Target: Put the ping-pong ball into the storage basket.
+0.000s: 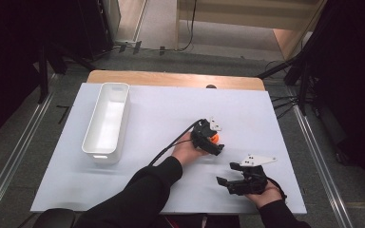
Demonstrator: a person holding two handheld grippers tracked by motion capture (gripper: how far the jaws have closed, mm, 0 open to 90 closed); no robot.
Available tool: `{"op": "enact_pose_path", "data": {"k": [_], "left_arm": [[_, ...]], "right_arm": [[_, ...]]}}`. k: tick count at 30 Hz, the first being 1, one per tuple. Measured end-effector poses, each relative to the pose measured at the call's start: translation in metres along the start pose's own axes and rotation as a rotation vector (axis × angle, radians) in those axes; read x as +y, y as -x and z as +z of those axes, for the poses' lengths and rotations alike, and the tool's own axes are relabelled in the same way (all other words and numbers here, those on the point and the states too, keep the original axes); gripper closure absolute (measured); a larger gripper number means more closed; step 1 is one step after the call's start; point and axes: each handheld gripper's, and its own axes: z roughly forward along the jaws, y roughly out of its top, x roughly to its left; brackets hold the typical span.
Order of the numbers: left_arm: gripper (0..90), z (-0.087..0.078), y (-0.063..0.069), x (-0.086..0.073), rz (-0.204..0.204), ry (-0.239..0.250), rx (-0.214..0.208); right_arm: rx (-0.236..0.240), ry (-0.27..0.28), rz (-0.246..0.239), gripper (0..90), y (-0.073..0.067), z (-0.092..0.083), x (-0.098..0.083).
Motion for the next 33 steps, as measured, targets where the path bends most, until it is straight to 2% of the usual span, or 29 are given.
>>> {"op": "enact_pose_path", "data": {"k": [5, 9, 16, 18, 26, 33], "left_arm": [[19.9, -0.0011, -0.0009, -0.0008, -0.004, 0.009, 0.011], [28.7, -0.0042, -0.0014, -0.0027, -0.018, 0.017, 0.021], [37.8, -0.0059, -0.0001, -0.0045, -0.020, 0.032, 0.020], [38.3, -0.0060, -0.0001, -0.0045, -0.022, 0.032, 0.022], [50.3, -0.0076, 0.0007, -0.0041, -0.017, 0.029, 0.027], [50.9, -0.0084, -0.0005, -0.0043, -0.020, 0.029, 0.014]], "right_arm": [[0.001, 0.001, 0.001, 18.1, 0.0003, -0.0001, -0.0001], [0.002, 0.001, 0.000, 18.1, 0.0001, -0.0001, 0.0000], [0.001, -0.003, -0.004, 18.1, 0.0000, 0.0004, 0.0000], [0.001, -0.004, -0.005, 18.1, -0.0001, 0.0005, 0.0001], [0.003, -0.002, -0.004, 18.1, 0.0001, 0.0003, 0.0001], [0.003, -0.003, -0.003, 18.1, 0.0001, 0.0002, 0.0000]]}}
